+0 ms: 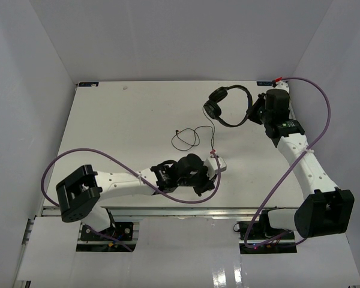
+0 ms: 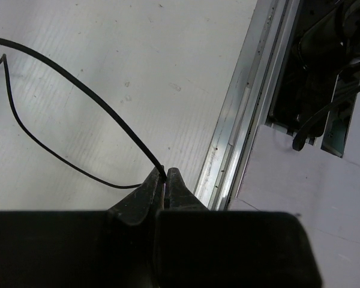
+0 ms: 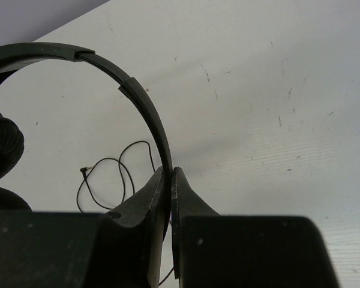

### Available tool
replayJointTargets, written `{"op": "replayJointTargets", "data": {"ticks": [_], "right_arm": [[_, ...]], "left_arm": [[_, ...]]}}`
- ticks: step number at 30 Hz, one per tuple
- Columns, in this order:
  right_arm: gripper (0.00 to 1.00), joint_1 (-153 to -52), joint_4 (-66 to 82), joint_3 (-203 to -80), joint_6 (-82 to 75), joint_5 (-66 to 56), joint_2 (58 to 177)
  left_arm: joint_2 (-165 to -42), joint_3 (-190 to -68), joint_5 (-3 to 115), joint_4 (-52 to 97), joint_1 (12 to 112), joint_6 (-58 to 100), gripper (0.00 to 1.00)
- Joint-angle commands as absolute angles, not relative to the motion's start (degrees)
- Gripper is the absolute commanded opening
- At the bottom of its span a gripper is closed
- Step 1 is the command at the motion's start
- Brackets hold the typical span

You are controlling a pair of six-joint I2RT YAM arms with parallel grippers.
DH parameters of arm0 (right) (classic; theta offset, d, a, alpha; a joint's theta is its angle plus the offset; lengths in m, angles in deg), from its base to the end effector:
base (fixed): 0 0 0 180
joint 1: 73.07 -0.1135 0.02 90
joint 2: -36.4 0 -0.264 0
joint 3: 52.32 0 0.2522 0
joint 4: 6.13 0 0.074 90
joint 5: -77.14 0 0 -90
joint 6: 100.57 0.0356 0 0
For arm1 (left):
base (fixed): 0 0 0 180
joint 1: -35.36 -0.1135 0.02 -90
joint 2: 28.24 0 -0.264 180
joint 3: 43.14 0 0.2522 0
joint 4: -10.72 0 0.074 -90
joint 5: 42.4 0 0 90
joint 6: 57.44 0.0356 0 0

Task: Wrap the headphones

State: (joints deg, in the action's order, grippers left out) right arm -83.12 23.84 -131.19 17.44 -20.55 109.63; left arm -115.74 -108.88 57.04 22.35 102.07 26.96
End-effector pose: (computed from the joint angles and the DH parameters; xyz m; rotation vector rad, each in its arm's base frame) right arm 0.2907 0.0467 0.3460 0.3982 1.9634 0.2940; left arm 0.1266 -0.3089 0.2237 1.2492 1.9162 -0.8784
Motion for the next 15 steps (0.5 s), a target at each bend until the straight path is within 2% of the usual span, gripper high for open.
{"op": "replayJointTargets", "data": {"ticks": [1, 12, 15], "right_arm": [[0.08, -83.4, 17.4, -132.0, 18.7, -17.6, 108.1], [0.08, -82.6, 17.1, -132.9, 21.6, -12.9, 110.2], [0.08, -81.5, 15.7, -131.9, 23.2, -6.6, 110.3]], "left_arm": [[-114.7, -109.6, 57.4, 29.7, 102.3, 27.5, 0.02], [-127.6, -118.9, 65.4, 29.6, 102.6, 28.3, 0.01], [-129.1, -119.6, 65.8, 29.7, 102.6, 29.2, 0.01]]}}
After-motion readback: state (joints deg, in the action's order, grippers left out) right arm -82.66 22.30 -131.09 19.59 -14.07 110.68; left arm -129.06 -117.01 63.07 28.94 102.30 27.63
